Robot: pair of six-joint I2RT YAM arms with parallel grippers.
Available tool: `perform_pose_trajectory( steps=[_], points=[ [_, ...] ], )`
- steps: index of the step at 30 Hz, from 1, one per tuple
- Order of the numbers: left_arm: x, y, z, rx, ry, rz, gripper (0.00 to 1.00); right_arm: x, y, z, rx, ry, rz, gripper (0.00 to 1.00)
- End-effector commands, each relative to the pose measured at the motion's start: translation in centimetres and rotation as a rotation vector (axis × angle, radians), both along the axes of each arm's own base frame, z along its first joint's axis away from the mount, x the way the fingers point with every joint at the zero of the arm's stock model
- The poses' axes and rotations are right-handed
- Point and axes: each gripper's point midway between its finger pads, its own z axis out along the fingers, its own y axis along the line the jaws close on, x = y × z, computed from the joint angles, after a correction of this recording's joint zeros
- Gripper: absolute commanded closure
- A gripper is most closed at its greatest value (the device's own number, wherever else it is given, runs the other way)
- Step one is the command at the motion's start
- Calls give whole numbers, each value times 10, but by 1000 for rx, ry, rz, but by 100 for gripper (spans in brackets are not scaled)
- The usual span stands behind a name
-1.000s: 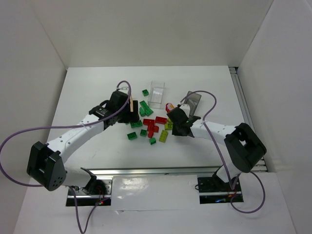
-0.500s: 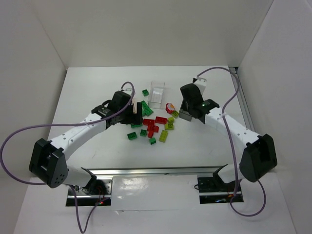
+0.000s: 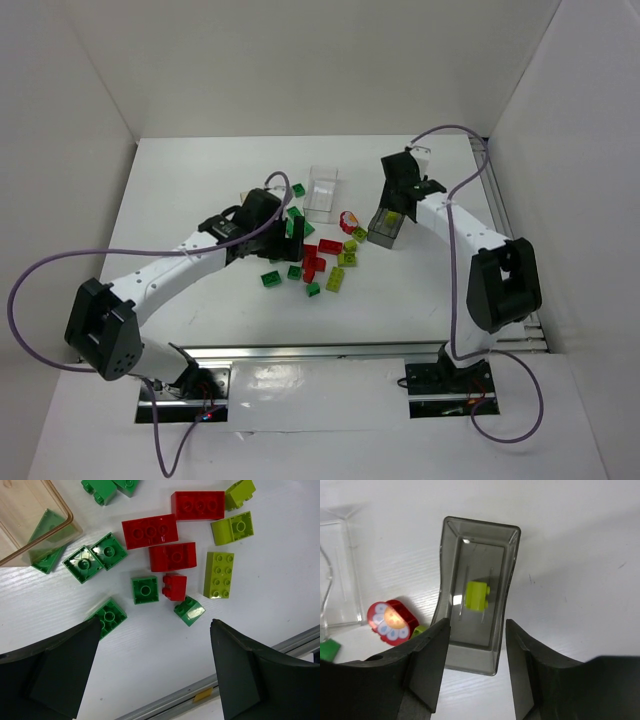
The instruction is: Sort the legos into containers by color
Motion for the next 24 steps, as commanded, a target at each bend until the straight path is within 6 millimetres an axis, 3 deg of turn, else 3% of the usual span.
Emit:
perform_pose_trajectory(
  steps=[1,2,3,5,7,8,9,12,14,15,17,19,24],
  points=[
    [11,-5,16,7,-36,-3,0,-7,21,49,29,-119,66,43],
    [11,-5,15,14,-26,-3,0,-13,27,41,23,-100,84,42],
    [15,-3,18,26,-45,1,0,-19,30,49,37,-125,84,40],
    [20,-2,27,34,-69,6,0,-40,35,37,35,-76,99,40],
    [26,6,31,61,-88,32,0,-59,61,37,93,-72,161,40],
    [28,8,34,69,-95,42,0,-75,73,21,119,-25,212,36],
    [31,15,39,73,-111,65,0,-88,95,18,147,-15,271,32],
    [40,37,46,72,-124,153,0,-119,126,-9,208,79,342,20],
    [38,46,44,35,-99,191,1,-132,139,-30,241,134,352,20],
    [43,53,53,19,-125,215,1,-139,149,-35,255,151,376,20],
    [39,60,48,5,-108,245,1,-145,164,-38,303,163,409,20],
    [40,69,51,1,-117,268,1,-152,169,-55,309,213,409,20],
    [39,69,45,-32,-87,264,4,-157,182,-78,293,266,426,22]
  ],
)
